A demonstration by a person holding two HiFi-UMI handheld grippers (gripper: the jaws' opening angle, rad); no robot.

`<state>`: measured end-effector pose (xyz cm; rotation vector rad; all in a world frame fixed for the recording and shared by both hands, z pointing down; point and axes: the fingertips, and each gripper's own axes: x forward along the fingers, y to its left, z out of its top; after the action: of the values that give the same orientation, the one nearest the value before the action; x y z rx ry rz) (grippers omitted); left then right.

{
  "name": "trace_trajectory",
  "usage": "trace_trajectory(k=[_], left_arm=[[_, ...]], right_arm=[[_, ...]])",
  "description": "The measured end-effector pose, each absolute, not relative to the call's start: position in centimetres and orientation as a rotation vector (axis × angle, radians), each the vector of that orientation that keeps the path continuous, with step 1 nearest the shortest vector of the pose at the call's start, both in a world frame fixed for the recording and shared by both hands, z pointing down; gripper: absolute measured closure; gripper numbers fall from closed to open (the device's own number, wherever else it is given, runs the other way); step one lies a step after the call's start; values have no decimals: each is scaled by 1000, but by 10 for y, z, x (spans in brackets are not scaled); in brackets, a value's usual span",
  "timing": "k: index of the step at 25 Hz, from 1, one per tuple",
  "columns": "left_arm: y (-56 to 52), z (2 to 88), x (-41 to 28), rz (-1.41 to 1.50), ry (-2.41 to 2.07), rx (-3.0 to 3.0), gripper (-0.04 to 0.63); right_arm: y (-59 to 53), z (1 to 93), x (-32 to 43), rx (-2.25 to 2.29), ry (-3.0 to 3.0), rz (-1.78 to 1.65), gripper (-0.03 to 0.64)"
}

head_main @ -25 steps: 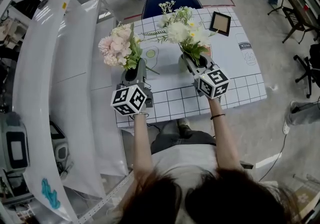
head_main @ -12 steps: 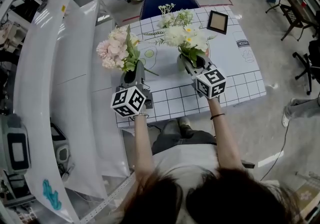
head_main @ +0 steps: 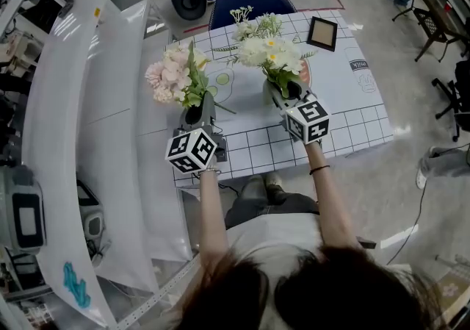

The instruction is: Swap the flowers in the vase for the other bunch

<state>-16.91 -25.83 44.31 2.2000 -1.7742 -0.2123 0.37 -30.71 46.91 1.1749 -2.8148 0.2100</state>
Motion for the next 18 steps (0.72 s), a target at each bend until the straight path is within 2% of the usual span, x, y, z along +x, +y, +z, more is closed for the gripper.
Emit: trace_trajectory(k=[18], left_arm=[[-259, 448, -170, -205, -1748, 2203, 535]], right_arm=[[-304, 468, 1, 1215, -2803, 194, 529]])
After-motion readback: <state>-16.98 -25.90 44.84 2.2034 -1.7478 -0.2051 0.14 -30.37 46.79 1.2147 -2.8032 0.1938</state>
